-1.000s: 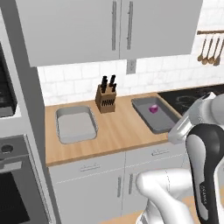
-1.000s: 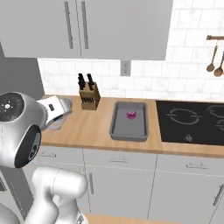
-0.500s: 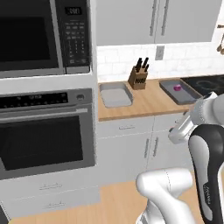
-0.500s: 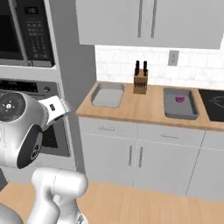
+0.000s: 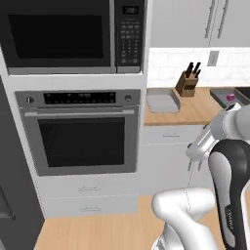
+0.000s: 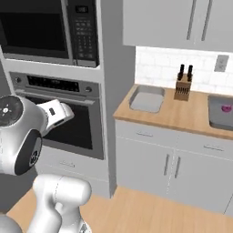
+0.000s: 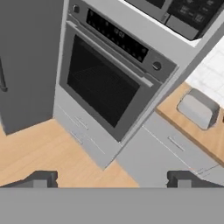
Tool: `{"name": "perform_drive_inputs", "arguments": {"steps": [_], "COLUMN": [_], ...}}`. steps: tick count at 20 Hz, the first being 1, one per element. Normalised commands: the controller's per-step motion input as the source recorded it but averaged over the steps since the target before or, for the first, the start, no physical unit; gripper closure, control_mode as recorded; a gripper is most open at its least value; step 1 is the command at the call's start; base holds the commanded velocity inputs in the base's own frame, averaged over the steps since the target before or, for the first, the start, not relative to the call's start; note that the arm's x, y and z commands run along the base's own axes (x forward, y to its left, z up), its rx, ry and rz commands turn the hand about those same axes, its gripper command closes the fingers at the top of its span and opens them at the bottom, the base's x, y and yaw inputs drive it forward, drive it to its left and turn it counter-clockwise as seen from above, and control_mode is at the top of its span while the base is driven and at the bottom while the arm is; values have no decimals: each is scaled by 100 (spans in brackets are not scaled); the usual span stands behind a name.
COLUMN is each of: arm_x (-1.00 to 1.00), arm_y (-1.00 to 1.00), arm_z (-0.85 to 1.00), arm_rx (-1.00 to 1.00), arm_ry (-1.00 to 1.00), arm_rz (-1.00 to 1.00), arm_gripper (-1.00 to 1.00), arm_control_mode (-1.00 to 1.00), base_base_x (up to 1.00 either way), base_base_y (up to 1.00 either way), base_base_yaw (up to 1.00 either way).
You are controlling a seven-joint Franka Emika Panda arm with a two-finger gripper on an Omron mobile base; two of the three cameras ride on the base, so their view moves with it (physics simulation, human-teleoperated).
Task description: Place one onion and one steak in each tupperware on the nearby counter, to pack two identical lunches.
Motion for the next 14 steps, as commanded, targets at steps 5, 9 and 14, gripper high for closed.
{"name": "perform_drive_inputs", "arguments": {"steps": [5,9,14], "arm_x": [0,0,0], "arm_y": [0,0,0], "arm_z": [0,0,0], "arm_rx": [0,0,0], "arm_ry": [0,0,0], "arm_rz": [0,0,0], "arm_gripper": [-100,-100,-100], "arm_control_mode": [100,100,100], "base_base_x": [-49,-20,-5], "base_base_y": [100,99,100], "base_base_yaw": [55,77,72]}}
